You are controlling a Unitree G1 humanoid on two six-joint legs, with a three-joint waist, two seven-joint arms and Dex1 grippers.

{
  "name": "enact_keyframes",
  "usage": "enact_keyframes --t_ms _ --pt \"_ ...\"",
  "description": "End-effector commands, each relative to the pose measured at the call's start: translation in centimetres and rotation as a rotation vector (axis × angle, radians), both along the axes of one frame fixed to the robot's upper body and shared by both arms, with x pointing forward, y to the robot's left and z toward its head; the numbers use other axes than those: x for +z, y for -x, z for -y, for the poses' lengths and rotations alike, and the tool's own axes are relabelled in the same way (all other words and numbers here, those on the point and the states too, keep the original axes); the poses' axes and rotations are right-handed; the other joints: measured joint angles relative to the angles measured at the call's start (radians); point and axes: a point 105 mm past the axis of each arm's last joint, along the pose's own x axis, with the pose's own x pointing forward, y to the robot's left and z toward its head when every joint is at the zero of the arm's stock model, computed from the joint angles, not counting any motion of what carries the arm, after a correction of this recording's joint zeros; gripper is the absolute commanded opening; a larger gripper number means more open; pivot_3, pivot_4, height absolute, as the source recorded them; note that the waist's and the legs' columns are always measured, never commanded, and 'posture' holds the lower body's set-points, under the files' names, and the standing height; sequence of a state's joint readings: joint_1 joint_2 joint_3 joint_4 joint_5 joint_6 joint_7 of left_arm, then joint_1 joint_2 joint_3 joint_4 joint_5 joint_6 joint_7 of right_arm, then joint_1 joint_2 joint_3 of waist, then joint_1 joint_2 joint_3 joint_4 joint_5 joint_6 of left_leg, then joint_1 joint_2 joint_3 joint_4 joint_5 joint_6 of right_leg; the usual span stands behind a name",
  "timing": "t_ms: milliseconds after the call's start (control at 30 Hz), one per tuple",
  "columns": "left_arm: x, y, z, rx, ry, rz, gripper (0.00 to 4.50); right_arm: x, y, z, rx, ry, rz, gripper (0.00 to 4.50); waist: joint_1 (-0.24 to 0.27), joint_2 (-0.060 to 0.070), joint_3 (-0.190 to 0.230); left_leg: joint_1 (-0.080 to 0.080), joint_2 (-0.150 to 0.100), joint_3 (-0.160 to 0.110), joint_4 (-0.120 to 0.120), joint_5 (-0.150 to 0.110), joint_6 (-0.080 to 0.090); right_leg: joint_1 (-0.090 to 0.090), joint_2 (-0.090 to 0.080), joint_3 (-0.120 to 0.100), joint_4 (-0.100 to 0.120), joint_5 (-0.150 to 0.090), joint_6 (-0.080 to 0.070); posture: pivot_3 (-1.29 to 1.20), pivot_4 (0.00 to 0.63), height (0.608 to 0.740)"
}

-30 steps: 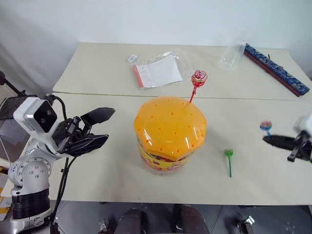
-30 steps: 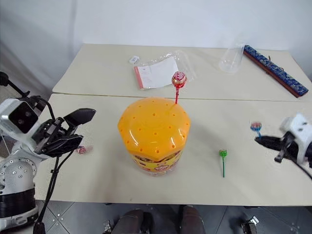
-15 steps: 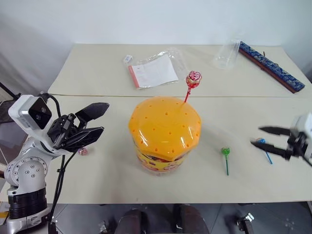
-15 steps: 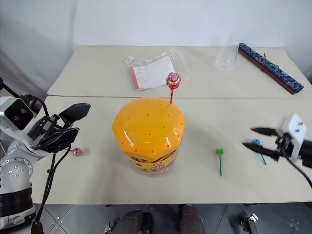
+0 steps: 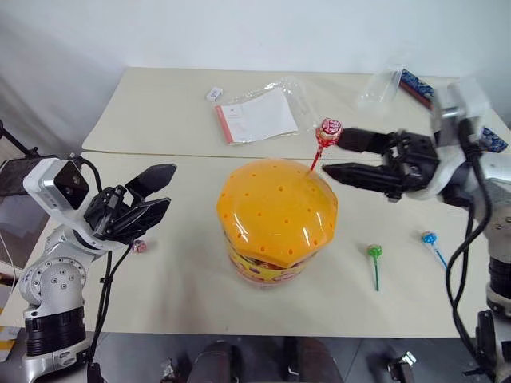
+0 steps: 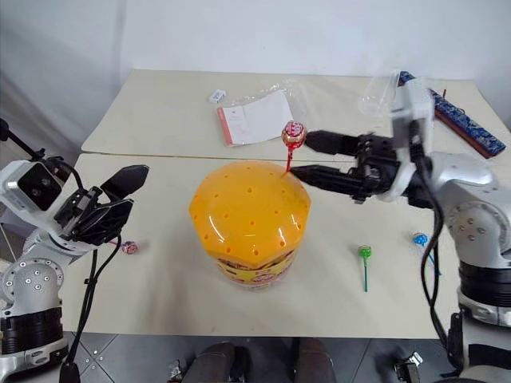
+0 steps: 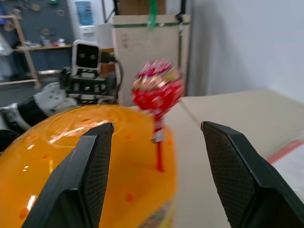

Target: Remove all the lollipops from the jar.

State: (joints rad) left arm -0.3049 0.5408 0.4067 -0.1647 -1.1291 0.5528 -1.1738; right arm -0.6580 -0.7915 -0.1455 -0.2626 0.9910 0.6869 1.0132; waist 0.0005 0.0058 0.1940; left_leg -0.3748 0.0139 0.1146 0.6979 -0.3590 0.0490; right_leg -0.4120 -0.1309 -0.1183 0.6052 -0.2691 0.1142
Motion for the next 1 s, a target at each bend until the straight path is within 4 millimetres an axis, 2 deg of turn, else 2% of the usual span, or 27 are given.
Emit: enact_keyframes --t_ms 33,133,200,333,467,533,667,767,833,933,1000 --pt "0.6 0.5 0.4 0.0 0.005 0.043 3.52 0.1 0.6 -1.6 0.055 0.025 0.03 3.05 -0.001 0.0 0.0 0.0 0.0 0.0 0.0 0.0 0.0 0.0 0.0 -0.001 0.0 0.0 0.0 0.0 0.15 0.74" --pt "0.6 0.6 0.4 0.005 0.009 0.045 3.52 -0.3 0.3 -2.8 0.083 0.029 0.018 3.05 -0.003 0.0 0.0 0.0 0.0 0.002 0.001 0.001 0.001 0.0 0.0 -0.004 0.0 0.0 0.0 0.0 0.15 0.74" --pt "0.6 0.7 0.5 0.008 0.008 0.046 3.52 -0.2 0.0 -2.9 0.076 0.021 0.026 2.68 -0.003 0.0 0.0 0.001 0.0 0.003 0.001 0.001 0.001 0.0 0.0 -0.004 0.001 0.0 0.0 0.0 0.15 0.74" --pt "0.6 0.7 0.5 0.014 0.011 0.048 3.52 0.2 -0.8 -2.2 0.032 0.005 0.033 1.55 -0.003 0.0 0.0 0.002 0.0 0.003 0.0 0.001 0.001 0.0 0.0 -0.004 0.002 0.0 0.0 0.0 0.15 0.74" --pt "0.7 0.6 0.5 0.012 0.02 0.051 3.52 2.0 -1.3 -0.4 -0.012 -0.063 0.048 0.12 -0.001 0.0 0.0 0.001 0.0 0.003 0.0 0.001 0.001 0.0 0.0 -0.005 0.001 0.0 0.0 0.0 0.15 0.74" --pt "0.7 0.6 0.6 0.01 0.021 0.053 3.52 2.7 -1.3 0.6 -0.025 -0.081 0.059 0.02 -0.001 0.0 0.0 0.001 0.0 0.003 0.0 0.001 0.001 0.0 0.0 -0.005 0.001 0.0 0.0 0.0 0.15 0.74" --pt "0.8 0.5 0.6 0.0 0.015 0.061 3.52 5.0 -0.6 5.1 -0.131 -0.129 0.065 0.02 0.008 0.0 0.0 0.0 -0.001 0.002 0.0 0.001 0.002 0.0 0.0 -0.005 0.001 0.0 0.0 0.0 0.15 0.74" --pt "0.8 0.6 0.8 -0.013 -0.001 0.069 3.52 4.9 -0.6 8.7 -0.293 -0.065 0.047 0.02 0.014 0.0 0.0 0.0 -0.001 0.002 0.0 0.0 0.003 0.0 0.0 -0.006 -0.001 0.0 0.0 0.0 0.15 0.74" --pt "0.7 0.6 0.9 -0.02 -0.018 0.078 3.52 3.6 -0.7 11.3 -0.413 0.033 0.013 0.02 0.015 -0.001 0.0 0.0 0.0 0.003 0.0 0.0 0.003 0.0 0.0 -0.006 -0.002 0.0 0.0 0.0 0.15 0.74" --pt "0.3 0.9 1.4 -0.048 -0.091 0.097 3.52 -2.4 -1.2 17.8 -0.704 0.377 -0.101 0.02 0.024 -0.001 0.0 0.0 0.0 0.004 0.0 0.0 0.003 0.0 0.001 -0.006 -0.003 0.0 0.0 0.0 0.15 0.74" --pt "0.0 0.9 1.5 -0.06 -0.129 0.106 3.52 -5.5 -1.0 20.2 -0.786 0.531 -0.146 0.02 0.022 -0.001 0.0 0.0 0.0 0.006 0.0 0.0 0.003 0.001 0.001 -0.005 -0.004 0.0 0.0 0.0 0.15 0.74"
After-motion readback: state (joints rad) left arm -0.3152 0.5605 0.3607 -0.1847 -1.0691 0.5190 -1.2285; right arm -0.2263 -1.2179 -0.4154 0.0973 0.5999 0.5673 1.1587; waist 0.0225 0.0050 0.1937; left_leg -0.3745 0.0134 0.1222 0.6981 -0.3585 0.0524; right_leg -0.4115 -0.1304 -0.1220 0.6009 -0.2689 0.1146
